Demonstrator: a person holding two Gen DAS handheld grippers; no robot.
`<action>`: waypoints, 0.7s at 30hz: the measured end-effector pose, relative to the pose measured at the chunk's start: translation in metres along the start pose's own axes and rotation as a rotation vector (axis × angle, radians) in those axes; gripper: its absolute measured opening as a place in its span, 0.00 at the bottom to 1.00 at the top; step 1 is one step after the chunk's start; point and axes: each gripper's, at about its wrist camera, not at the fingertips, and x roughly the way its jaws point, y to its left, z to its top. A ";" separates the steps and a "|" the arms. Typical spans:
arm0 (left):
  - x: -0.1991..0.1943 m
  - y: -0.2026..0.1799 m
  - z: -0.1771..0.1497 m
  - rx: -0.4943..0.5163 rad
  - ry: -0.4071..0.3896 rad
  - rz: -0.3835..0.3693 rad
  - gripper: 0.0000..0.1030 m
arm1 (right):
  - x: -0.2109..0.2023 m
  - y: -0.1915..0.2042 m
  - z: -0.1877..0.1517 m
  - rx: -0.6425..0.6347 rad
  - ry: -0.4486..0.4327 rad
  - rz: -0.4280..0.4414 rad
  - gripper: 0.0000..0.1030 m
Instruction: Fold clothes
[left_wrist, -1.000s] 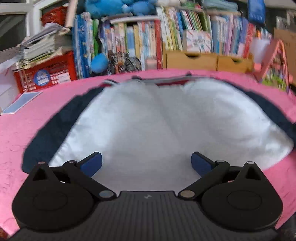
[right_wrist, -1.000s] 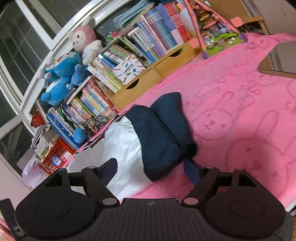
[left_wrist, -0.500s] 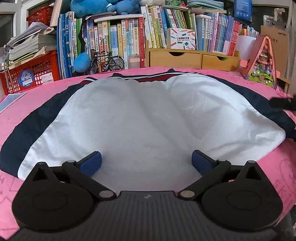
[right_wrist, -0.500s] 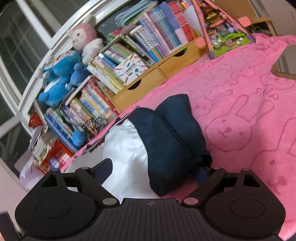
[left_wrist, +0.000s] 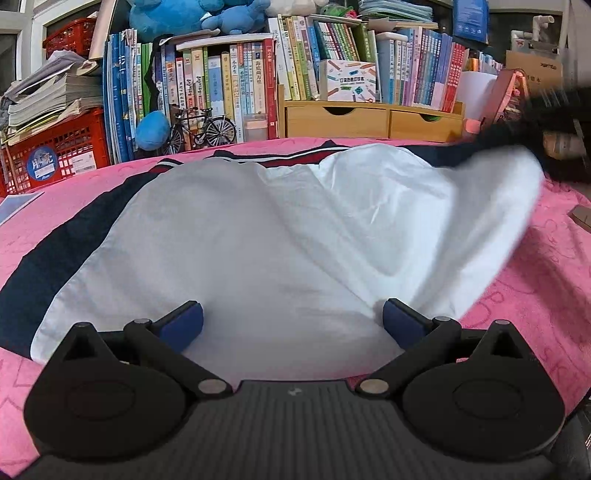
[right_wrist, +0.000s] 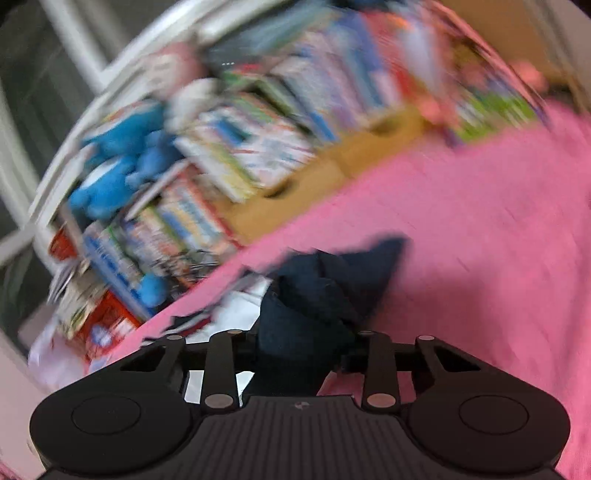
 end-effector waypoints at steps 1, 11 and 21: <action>0.000 0.000 0.000 0.001 -0.001 -0.004 1.00 | 0.003 0.015 0.006 -0.047 -0.002 0.032 0.32; -0.002 0.000 -0.003 0.002 -0.021 -0.021 1.00 | 0.083 0.223 -0.022 -0.625 0.319 0.420 0.29; -0.004 0.003 -0.004 -0.005 -0.036 -0.037 1.00 | 0.084 0.241 -0.053 -0.749 0.448 0.494 0.79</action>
